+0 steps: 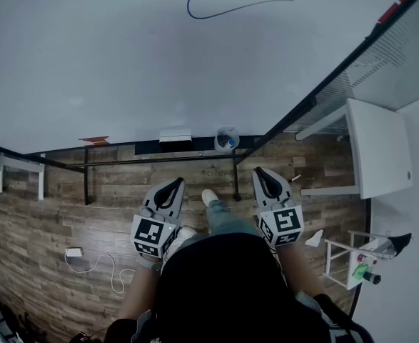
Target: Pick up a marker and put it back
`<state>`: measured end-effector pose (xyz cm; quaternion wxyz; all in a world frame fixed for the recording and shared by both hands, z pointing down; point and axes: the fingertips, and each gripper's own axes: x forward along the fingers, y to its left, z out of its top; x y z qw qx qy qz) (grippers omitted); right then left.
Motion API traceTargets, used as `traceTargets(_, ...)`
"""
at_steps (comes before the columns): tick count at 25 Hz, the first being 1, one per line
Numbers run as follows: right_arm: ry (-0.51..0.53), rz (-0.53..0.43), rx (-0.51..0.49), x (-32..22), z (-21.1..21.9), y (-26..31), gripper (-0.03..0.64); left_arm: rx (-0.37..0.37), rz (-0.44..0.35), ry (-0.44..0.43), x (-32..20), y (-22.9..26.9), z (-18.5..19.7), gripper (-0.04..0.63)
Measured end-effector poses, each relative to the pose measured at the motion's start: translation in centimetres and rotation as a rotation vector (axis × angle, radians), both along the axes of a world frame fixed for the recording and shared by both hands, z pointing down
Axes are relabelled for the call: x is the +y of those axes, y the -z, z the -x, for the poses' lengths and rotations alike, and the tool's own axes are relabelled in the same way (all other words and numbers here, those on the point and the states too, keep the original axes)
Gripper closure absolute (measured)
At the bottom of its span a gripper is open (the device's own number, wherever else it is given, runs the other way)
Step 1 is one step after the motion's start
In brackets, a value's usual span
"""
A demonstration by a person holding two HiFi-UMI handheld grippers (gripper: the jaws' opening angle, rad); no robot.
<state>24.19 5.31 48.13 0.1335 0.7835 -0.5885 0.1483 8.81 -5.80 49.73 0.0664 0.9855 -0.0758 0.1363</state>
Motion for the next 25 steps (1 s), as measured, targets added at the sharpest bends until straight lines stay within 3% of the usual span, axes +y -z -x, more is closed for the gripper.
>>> traceTargets(25, 0.011, 0.021, -0.012, 2.8, 0.4, -0.5, 0.572, 0.01, -0.013, -0.057, 2.3, 0.6, -2.1, 0.575)
